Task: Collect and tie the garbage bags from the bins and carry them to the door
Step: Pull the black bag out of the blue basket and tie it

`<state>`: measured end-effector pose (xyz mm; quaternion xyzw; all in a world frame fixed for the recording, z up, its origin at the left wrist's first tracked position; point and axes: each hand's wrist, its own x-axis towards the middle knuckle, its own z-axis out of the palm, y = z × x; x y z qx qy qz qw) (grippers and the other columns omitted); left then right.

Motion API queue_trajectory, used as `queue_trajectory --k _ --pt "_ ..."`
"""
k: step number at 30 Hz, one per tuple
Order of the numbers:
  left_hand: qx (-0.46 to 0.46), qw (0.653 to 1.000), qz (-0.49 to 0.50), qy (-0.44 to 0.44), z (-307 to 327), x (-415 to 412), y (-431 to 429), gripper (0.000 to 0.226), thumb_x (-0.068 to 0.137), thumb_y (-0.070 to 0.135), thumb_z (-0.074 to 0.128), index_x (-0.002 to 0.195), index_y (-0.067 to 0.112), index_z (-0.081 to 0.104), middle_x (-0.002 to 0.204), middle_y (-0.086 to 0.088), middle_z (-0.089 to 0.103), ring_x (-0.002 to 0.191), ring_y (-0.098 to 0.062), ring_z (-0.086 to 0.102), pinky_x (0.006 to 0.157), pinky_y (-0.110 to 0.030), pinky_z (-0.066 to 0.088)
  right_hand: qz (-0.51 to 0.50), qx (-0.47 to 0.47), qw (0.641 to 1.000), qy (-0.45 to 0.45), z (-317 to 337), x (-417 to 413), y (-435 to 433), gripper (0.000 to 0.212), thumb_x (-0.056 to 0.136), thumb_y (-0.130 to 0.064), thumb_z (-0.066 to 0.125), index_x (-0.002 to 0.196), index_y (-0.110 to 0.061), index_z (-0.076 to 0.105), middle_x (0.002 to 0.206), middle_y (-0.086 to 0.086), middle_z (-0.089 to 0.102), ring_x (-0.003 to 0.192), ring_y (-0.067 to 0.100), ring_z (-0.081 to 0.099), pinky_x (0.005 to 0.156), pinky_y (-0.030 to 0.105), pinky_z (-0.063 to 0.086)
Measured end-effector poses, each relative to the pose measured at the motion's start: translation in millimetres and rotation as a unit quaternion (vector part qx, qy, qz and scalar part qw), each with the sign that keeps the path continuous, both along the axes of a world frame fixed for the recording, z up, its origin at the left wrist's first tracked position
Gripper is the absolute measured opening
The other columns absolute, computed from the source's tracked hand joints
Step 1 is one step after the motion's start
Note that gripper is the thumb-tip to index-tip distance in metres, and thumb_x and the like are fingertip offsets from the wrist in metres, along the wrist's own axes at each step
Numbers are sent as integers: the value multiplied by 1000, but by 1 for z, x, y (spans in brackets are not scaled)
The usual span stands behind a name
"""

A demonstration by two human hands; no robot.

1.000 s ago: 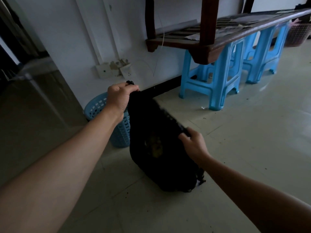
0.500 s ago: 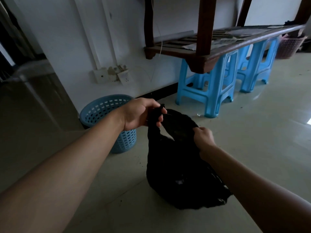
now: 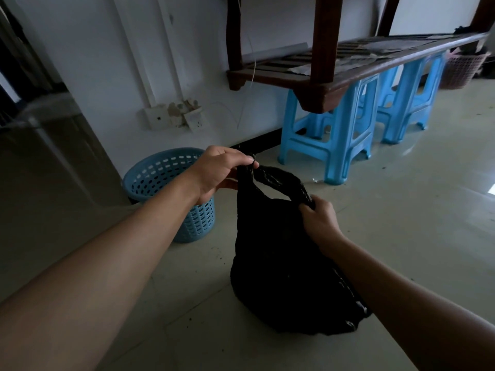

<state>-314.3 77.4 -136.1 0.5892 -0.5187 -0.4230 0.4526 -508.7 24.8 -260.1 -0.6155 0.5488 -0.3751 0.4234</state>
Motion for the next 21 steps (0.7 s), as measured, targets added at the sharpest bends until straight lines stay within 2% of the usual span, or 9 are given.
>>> queue_trajectory --k 3,5,7,9,10,12,15,18,21 --pt "-10 998 -46 -41 9 -7 0 20 91 15 57 85 5 73 82 -10 66 75 -18 62 68 -26 52 68 37 997 25 7 4 5 16 88 -12 57 75 -17 63 63 1 59 53 13 54 52 26 44" --pt "-13 997 -56 -58 12 -7 -1 21 91 14 56 81 7 73 76 -7 66 70 -13 61 62 -20 49 114 165 976 -90 14 5 10 14 92 -13 56 92 -4 66 76 11 68 57 19 59 55 29 51" --pt "-5 997 -62 -36 13 -2 -2 21 89 11 58 76 9 74 74 -6 67 70 -15 62 68 -26 49 120 260 930 -231 18 2 9 21 96 -13 51 105 3 62 89 17 70 59 21 60 54 32 53" --pt "12 997 -81 -11 15 5 -2 18 88 6 60 77 6 73 74 -8 70 72 -19 66 76 -34 51 91 269 925 -254 17 3 8 20 99 -12 48 104 3 60 81 15 66 50 17 56 43 26 50" --pt "19 995 -97 -9 16 7 -1 15 88 5 60 80 4 72 74 -8 71 71 -19 68 75 -34 52 79 237 948 -197 13 6 7 19 98 -11 48 101 2 61 73 12 62 45 15 52 41 23 45" --pt "32 990 -134 -10 19 4 0 11 87 6 61 87 -1 70 77 -8 73 72 -19 70 68 -29 56 102 116 988 13 6 13 7 18 95 -8 48 94 -3 65 72 10 59 52 18 54 50 26 44" --pt "42 982 -186 9 23 -8 0 15 80 11 65 87 -2 69 79 -10 74 74 -22 72 67 -30 59 187 -46 956 223 3 21 19 25 93 -13 46 107 -14 66 98 9 69 89 27 65 75 35 51" --pt "42 977 -207 27 24 -17 -4 17 77 11 64 88 -2 66 80 -11 73 73 -22 72 67 -32 60 242 -130 924 266 10 26 35 33 95 -16 48 125 -18 60 122 6 63 107 29 61 84 36 50" --pt "22 989 -140 49 17 -11 -13 8 82 6 64 88 1 66 73 -9 70 67 -22 71 62 -30 59 349 -131 903 216 14 29 46 45 86 -3 51 130 -12 58 133 8 55 119 24 54 98 31 45"
